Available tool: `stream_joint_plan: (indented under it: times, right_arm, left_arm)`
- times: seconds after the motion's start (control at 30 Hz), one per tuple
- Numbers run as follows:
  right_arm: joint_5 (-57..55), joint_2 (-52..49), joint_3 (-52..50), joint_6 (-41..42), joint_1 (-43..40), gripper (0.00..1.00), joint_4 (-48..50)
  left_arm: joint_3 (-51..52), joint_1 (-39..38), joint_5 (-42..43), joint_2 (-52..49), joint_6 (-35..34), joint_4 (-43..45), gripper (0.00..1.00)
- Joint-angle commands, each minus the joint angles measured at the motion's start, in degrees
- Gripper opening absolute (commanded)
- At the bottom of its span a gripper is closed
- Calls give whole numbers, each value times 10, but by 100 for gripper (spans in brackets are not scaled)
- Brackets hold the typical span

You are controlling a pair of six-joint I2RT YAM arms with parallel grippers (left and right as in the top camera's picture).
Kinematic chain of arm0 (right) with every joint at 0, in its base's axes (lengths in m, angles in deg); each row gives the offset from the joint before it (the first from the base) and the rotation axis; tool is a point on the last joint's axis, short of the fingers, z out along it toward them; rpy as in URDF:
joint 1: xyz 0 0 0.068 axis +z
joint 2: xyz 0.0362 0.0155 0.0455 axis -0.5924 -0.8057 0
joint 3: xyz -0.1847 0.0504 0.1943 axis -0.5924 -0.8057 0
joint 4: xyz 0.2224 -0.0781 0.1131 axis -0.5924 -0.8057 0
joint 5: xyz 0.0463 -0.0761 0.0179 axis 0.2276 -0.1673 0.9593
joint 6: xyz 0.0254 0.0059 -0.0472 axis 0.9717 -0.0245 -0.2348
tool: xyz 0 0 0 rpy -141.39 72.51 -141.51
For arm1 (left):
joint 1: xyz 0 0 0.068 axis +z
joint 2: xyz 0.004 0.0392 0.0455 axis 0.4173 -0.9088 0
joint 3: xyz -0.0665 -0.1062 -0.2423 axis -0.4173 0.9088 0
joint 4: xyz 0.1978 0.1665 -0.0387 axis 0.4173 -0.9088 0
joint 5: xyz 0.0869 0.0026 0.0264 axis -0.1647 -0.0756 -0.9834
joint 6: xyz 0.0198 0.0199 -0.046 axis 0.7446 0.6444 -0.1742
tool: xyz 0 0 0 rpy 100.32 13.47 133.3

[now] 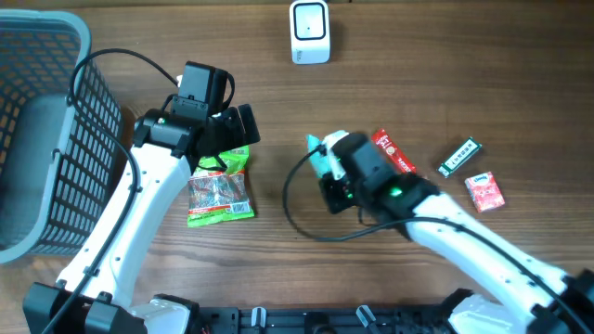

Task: Scan the item barcode
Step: 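Raise the tissue pack up to the white scanner with the right gripper, then carry the tissue pack right and release it on the table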

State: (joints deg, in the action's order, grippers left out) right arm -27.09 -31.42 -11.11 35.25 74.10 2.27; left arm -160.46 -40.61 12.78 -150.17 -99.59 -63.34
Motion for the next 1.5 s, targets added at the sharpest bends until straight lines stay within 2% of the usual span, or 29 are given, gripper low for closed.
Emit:
stream_joint_plan:
  times: [0.0, 0.13, 0.2, 0.4, 0.63, 0.73, 0.9, 0.93, 1.07, 1.3, 1.4, 1.47]
  right_arm:
    - [272, 19, 0, -37, -97, 4, -9]
    - [489, 19, 0, -79, -220, 4, -45]
    - [548, 19, 8, -70, -278, 4, -49]
    - [547, -6, 170, -21, -298, 4, -127]
    - [548, -182, 457, 19, -278, 4, -214]
    - [573, -247, 521, 27, -273, 5, -207]
    - [621, -355, 527, 96, -273, 4, -62]
    - [628, -414, 527, 112, -273, 4, 31]
    - [644, -475, 527, 149, -274, 4, 121]
    - [695, -611, 527, 309, -274, 4, 395]
    - [667, -644, 527, 374, -278, 4, 447]
    - [653, -648, 527, 379, -287, 4, 446]
  left_arm:
    - [0, 2, -5, 7, 7, 1, 100]
    - [0, 2, -5, 7, 7, 1, 100]
    - [0, 2, -5, 7, 7, 1, 100]
    - [0, 2, -5, 7, 7, 1, 100]
    - [0, 2, -5, 7, 7, 1, 100]
    - [0, 2, -5, 7, 7, 1, 100]
    - [0, 2, -5, 7, 7, 1, 100]
    - [0, 2, -5, 7, 7, 1, 100]
    - [0, 2, -5, 7, 7, 1, 100]
    - [0, 2, -5, 7, 7, 1, 100]
    - [0, 2, -5, 7, 7, 1, 100]
    - [0, 2, -5, 7, 7, 1, 100]
